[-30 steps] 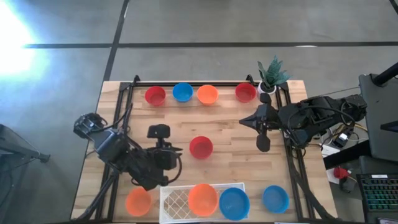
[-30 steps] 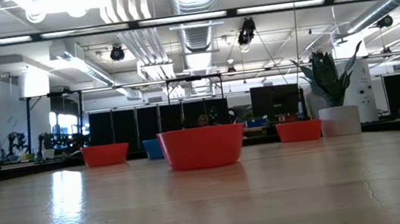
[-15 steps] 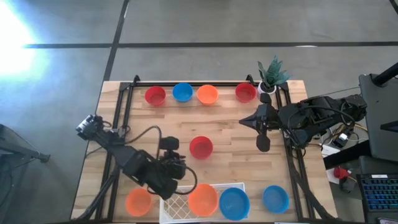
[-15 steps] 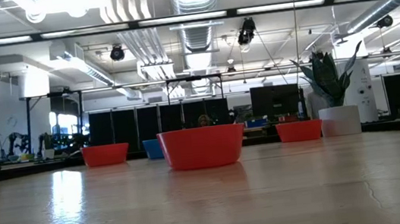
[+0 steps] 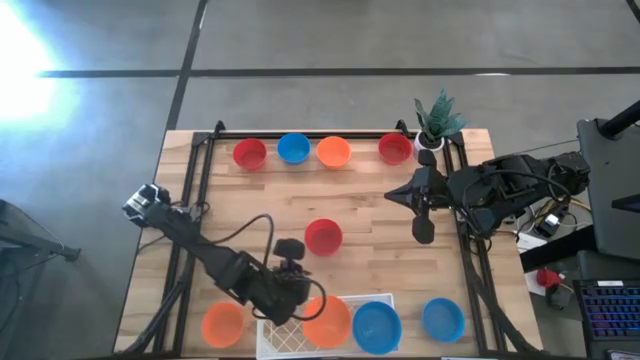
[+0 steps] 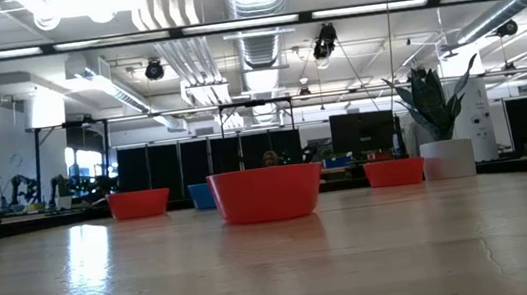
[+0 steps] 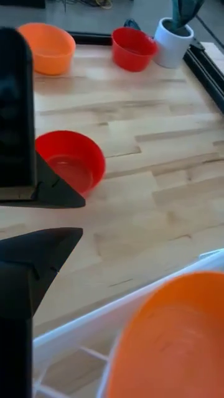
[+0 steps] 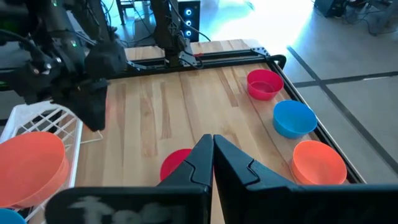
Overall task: Pick & Place Mini bowls
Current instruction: Put the middle orange bowl on the shelf
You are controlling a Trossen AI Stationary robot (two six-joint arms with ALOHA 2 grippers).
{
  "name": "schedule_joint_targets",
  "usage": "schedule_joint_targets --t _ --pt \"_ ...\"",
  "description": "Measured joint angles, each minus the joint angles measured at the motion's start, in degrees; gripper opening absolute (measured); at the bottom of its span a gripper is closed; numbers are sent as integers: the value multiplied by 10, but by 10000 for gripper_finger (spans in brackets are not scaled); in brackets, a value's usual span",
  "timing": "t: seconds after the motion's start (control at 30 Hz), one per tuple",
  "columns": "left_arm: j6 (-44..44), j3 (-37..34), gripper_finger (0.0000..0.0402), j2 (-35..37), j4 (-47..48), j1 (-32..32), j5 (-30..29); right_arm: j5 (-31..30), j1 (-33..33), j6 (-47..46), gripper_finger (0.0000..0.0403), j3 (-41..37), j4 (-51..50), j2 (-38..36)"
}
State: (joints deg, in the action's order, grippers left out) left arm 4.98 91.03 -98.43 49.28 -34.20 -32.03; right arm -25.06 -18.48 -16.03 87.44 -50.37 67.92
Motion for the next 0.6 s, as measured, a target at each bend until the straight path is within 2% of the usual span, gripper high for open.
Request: schedule_joint_targets --t 0.17,0.6 --pt "-30 -17 55 0 -61 0 18 0 0 2 8 0 0 0" --pt "-35 -32 55 0 -92 2 92 0 0 6 8 0 0 0"
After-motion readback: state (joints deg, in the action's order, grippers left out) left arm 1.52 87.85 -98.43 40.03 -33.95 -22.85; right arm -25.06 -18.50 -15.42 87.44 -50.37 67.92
